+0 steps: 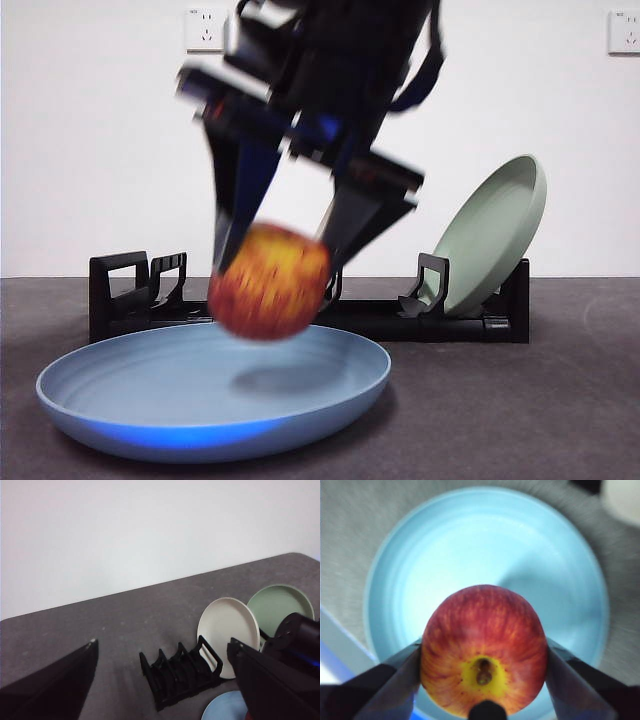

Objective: Take the blue plate from the plate rack,put the plate on the table,take the apple from the table,put the apple in the plate

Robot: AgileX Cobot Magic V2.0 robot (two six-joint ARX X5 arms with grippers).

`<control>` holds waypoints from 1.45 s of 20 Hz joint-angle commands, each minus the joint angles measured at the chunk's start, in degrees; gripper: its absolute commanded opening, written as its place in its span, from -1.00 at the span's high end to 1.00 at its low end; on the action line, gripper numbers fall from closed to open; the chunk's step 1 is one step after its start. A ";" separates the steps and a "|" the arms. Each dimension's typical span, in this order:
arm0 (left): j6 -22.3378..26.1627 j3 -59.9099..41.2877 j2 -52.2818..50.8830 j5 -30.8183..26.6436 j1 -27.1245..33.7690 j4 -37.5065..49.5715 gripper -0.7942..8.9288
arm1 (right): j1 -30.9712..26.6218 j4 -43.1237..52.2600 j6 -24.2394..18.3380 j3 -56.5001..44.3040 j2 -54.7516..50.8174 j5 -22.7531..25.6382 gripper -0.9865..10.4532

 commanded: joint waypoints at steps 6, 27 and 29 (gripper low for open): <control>-3.41 -0.24 -0.15 0.02 0.13 -3.96 -0.06 | 1.44 1.33 -1.75 0.17 6.97 0.57 0.43; -0.59 -0.22 11.02 0.13 0.02 -2.78 0.85 | -6.16 -11.23 -6.12 2.10 -32.94 14.23 0.85; 0.87 -0.24 12.35 1.01 0.02 -1.97 0.85 | -8.00 -12.76 -6.51 2.08 -36.96 15.85 0.85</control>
